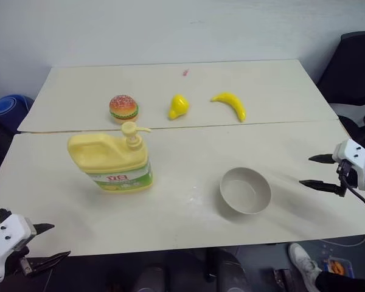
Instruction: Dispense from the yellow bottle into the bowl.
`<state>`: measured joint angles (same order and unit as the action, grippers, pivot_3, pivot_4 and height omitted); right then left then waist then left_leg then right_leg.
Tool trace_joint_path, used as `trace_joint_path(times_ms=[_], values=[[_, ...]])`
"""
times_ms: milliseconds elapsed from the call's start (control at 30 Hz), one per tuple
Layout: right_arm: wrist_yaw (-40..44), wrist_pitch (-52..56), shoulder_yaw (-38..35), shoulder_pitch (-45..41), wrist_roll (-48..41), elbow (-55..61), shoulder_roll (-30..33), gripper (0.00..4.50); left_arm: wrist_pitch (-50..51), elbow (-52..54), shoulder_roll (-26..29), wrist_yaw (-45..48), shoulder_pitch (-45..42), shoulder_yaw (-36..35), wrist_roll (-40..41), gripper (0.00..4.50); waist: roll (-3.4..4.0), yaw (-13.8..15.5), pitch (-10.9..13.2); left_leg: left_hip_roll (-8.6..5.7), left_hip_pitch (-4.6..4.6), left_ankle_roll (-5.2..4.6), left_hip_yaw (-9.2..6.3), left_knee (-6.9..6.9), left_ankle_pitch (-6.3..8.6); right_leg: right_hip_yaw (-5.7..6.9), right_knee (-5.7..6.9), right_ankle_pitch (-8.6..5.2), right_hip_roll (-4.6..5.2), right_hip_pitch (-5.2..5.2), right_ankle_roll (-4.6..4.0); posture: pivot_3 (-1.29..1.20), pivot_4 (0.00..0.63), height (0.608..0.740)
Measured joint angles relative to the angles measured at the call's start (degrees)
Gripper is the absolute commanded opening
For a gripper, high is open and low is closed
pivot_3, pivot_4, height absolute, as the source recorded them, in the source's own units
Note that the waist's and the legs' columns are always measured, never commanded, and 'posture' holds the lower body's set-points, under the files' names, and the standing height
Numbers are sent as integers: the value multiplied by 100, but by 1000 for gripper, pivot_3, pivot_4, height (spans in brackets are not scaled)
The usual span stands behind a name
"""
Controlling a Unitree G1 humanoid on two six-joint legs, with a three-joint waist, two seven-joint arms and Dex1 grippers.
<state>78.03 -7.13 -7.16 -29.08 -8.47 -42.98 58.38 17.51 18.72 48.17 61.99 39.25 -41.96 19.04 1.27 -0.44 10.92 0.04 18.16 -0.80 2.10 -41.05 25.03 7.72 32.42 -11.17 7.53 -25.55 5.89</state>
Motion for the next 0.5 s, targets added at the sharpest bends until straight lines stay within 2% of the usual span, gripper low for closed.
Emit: trace_joint_path(times_ms=[333, 500], values=[[-197, 426, 0, 139, -13, 519, -1, 4480, 31, -25, -36, -73, -66, 9, -9, 4500, 0, 6, 0, 0, -1, -1, 2, -1, 1, -2, 2, 0, 0, -1, 0, 0, 150, 740], [-259, 850, -8, 278, -189, 1066, -2, 4480, 672, 421, -63, -132, -347, 28, 485, 4500, 0, 31, 0, 4, 0, -1, 0, -7, 1, -5, 5, 0, 1, -1, 0, 0, 150, 740]])
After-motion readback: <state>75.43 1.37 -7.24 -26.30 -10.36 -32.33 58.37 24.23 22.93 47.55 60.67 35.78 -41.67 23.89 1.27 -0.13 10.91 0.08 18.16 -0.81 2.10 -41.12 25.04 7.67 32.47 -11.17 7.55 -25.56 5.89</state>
